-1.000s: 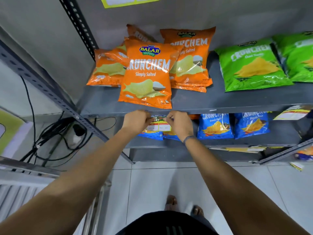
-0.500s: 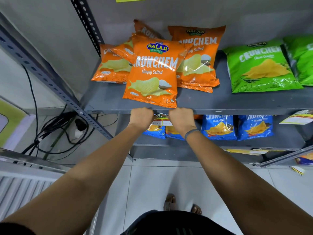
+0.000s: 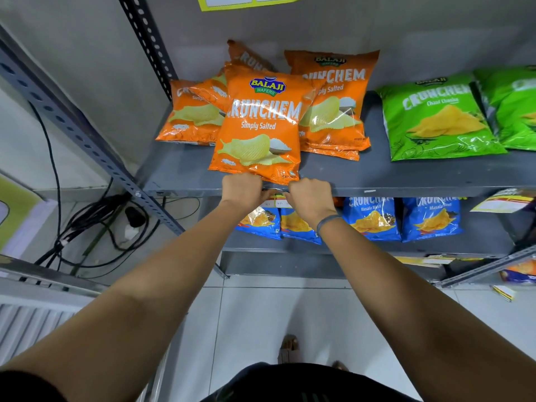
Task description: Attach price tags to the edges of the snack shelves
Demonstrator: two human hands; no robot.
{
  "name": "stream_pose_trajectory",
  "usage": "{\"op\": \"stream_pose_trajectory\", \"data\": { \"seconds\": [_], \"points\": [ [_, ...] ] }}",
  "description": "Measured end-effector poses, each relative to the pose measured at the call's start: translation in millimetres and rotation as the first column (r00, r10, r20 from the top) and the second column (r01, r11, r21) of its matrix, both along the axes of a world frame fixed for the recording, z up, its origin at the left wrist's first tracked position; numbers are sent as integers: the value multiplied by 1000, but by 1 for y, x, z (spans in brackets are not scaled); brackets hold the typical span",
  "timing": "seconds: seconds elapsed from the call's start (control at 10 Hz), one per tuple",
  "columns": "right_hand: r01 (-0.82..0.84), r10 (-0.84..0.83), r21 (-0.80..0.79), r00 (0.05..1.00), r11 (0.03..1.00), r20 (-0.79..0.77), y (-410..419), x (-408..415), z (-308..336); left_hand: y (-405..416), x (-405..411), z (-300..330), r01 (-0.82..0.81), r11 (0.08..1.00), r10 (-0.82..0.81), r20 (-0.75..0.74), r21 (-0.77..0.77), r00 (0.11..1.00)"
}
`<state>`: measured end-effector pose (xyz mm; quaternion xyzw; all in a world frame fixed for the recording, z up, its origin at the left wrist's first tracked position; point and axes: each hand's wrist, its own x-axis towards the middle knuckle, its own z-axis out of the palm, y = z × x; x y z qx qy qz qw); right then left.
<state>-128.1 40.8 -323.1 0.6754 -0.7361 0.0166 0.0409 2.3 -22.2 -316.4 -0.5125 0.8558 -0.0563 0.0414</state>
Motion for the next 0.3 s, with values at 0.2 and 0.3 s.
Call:
{"op": "stream_pose_trajectory", "data": {
  "seconds": [0.2,0.3],
  "points": [
    [1,-1,-8,998,1000,55,15,-7,13,7,-8,18,-95,995,92,97,24,991],
    [20,-11,-151,998,988,64,25,-19,19,14,-19,39,-96,995,99,98,-38,990]
  ]
}}
